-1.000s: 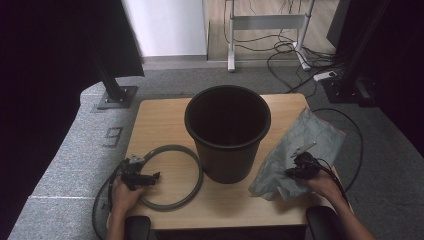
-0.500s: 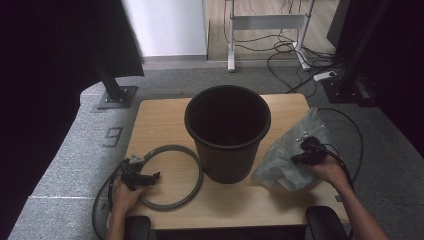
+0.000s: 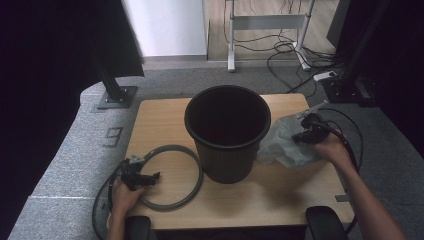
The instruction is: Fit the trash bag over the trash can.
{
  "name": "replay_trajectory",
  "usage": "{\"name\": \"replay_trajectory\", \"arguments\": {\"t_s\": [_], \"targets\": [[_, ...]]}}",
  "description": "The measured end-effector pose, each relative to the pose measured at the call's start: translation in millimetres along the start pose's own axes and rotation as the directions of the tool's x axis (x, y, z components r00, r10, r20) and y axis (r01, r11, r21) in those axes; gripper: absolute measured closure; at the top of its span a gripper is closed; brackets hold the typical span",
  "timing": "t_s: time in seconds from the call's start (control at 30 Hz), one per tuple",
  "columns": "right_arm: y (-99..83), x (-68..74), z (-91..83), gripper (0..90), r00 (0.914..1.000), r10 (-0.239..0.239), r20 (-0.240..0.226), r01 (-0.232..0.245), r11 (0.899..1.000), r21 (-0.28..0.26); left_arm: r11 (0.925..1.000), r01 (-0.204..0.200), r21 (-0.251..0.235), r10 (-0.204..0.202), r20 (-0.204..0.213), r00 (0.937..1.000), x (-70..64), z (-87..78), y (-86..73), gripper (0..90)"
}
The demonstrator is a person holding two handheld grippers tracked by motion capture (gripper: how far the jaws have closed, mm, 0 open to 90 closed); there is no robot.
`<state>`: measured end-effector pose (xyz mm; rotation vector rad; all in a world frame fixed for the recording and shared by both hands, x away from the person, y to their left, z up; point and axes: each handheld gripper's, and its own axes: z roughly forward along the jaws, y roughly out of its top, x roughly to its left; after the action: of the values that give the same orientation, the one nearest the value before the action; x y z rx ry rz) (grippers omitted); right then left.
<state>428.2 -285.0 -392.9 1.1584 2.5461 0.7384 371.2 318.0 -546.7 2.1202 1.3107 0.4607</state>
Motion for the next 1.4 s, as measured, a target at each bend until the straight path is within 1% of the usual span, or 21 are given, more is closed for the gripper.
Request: {"name": "replay_trajectory", "arguments": {"t_s": [0.03,0.07,0.13,0.17,0.2,0.37,0.4,0.43,0.63,0.67,0.83,0.87,0.9,1.0,1.03,1.13,1.17,1.2,1.23,1.3,1.4], "targets": [[0.0,0.0,0.0,87.7,1.0000,0.000,0.000,0.000,1.000,0.000,1.0000,0.000,0.001,0.000,0.000,1.0000,0.0,0.0,0.0,0.0],[8.2,1.0,-5.9,87.7,1.0000,-0.003,0.007,0.003,1.000,-0.006,1.0000,0.000,0.001,0.000,0.000,1.0000,0.0,-0.1,0.1,0.0],[16.2,2.2,-11.9,87.8,0.9999,-0.002,0.011,0.002,1.000,-0.014,1.0000,0.000,0.001,0.000,0.000,1.0000,0.0,-0.1,0.1,0.0],[16.2,2.2,-11.9,87.8,0.9999,-0.002,0.011,0.002,1.000,-0.014,1.0000,0.000,0.001,0.000,0.000,1.0000,0.0,-0.1,0.1,0.0],[25.1,3.0,-19.4,87.9,1.0000,0.000,0.008,0.001,1.000,-0.031,1.0000,0.000,0.001,0.000,0.000,1.0000,0.0,-0.1,0.0,0.0],[42.9,5.0,-35.1,88.0,0.9999,0.000,0.014,0.001,0.998,-0.056,1.0000,0.000,0.001,0.000,0.000,1.0000,0.0,-0.1,0.0,0.0],[42.9,5.0,-35.1,88.0,0.9999,0.000,0.014,0.001,0.998,-0.056,1.0000,0.000,0.001,0.000,0.000,1.0000,0.0,-0.1,0.0,0.0],[50.4,5.9,-41.4,88.2,0.9999,0.000,0.012,0.000,0.998,-0.065,1.0000,0.000,0.001,0.000,0.000,1.0000,0.0,-0.1,0.0,0.0],[64.4,7.9,-53.1,88.3,1.0000,0.005,0.005,-0.005,0.996,-0.085,1.0000,0.000,0.001,0.000,0.000,1.0000,0.0,-0.1,0.1,0.0],[70.3,8.7,-58.0,88.3,0.9999,0.007,0.009,-0.006,0.996,-0.092,1.0000,0.000,0.001,0.000,0.000,1.0000,0.0,-0.1,0.0,0.0],[86.1,11.5,-71.3,88.4,0.9997,0.001,0.024,0.001,0.994,-0.106,1.0000,0.000,0.001,0.000,0.000,1.0000,0.0,-0.1,0.0,0.0],[86.1,11.5,-71.3,88.4,0.9997,0.001,0.024,0.001,0.994,-0.106,1.0000,0.000,0.001,0.000,0.000,1.0000,0.0,-0.1,0.0,0.0],[92.9,12.8,-76.8,88.4,0.9997,-0.001,0.024,0.003,0.994,-0.112,1.0000,0.000,0.001,0.000,0.000,1.0000,0.0,-0.1,0.0,0.0],[99.5,14.8,-81.9,88.4,0.9997,-0.004,0.025,0.007,0.993,-0.119,1.0000,0.000,0.001,0.000,0.000,1.0000,0.0,-0.1,0.0,0.0],[105.9,17.6,-86.3,88.4,0.9997,-0.009,0.021,0.012,0.992,-0.128,1.0000,0.000,0.001,0.000,0.000,1.0000,0.0,-0.1,0.0,0.0],[111.8,20.7,-89.7,88.4,0.9999,-0.014,0.007,0.015,0.990,-0.139,1.0000,0.000,0.001,0.000,0.000,1.0000,0.0,-0.1,0.0,0.0],[117.2,24.7,-92.3,88.4,0.9997,-0.022,-0.004,0.022,0.989,-0.148,1.0000,0.000,0.001,0.000,0.000,1.0000,0.0,-0.1,0.0,0.0],[119.5,26.5,-93.3,88.4,0.9996,-0.022,-0.019,0.019,0.988,-0.155,1.0000,0.000,0.001,0.000,0.000,1.0000,0.0,-0.1,0.0,0.0],[119.5,26.5,-93.3,88.4,0.9996,-0.022,-0.019,0.019,0.988,-0.155,1.0000,0.000,0.001,0.000,0.000,1.0000,0.0,-0.1,0.0,0.0],[126.1,31.5,-95.3,88.5,0.9983,-0.028,-0.051,0.019,0.984,-0.175,1.0000,0.000,0.001,0.000,0.000,1.0000,0.0,-0.1,0.0,0.0],[130.9,35.5,-95.7,88.5,0.9974,-0.037,-0.062,0.025,0.983,-0.181,1.0000,0.000,0.001,0.000,0.000,1.0000,0.0,-0.1,0.0,0.0]]}}
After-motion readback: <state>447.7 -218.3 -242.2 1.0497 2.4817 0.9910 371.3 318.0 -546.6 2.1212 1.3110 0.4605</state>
